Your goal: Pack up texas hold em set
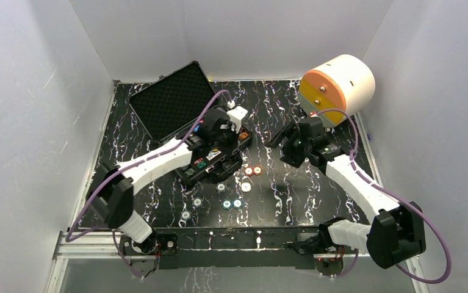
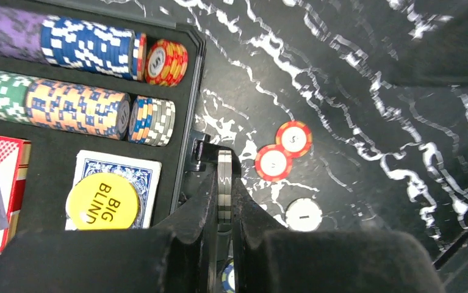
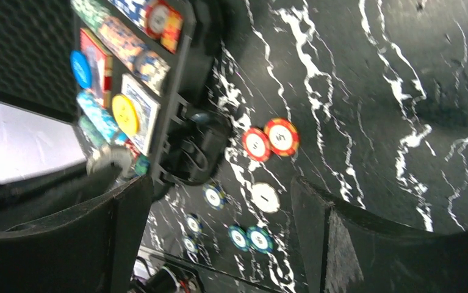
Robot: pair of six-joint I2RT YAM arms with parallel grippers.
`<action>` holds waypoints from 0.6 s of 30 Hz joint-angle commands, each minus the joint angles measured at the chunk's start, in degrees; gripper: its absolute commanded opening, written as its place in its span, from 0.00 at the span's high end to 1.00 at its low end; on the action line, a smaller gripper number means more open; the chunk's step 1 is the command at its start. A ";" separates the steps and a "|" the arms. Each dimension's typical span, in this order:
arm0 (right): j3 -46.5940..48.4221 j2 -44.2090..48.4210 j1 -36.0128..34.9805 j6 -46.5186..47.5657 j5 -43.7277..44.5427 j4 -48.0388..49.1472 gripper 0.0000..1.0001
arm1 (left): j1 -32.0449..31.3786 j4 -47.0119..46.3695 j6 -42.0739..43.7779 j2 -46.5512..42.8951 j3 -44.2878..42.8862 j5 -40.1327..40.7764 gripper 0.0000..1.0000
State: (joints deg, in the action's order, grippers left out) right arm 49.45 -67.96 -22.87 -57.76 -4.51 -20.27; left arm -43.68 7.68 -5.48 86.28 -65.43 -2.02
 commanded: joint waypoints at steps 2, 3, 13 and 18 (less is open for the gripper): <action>-4.51 3.87 0.28 1.95 -2.82 -1.28 0.10 | -0.09 5.40 5.31 7.27 -8.02 0.91 1.00; -5.22 4.16 0.25 1.87 -3.39 -0.93 0.11 | -0.09 5.41 5.44 8.44 -8.79 1.15 1.00; -6.99 4.96 0.20 0.94 -4.63 -1.67 0.12 | -0.09 6.24 8.14 15.82 -14.22 5.54 1.00; -6.71 5.29 0.20 0.71 -4.15 -2.55 0.13 | -0.09 9.40 10.06 18.88 -17.10 4.15 1.00</action>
State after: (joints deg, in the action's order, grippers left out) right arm 42.26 -64.36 -22.87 -56.84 -8.32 -22.70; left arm -43.66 13.63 2.00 104.22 -78.78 2.13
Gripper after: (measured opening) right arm 0.874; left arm 0.055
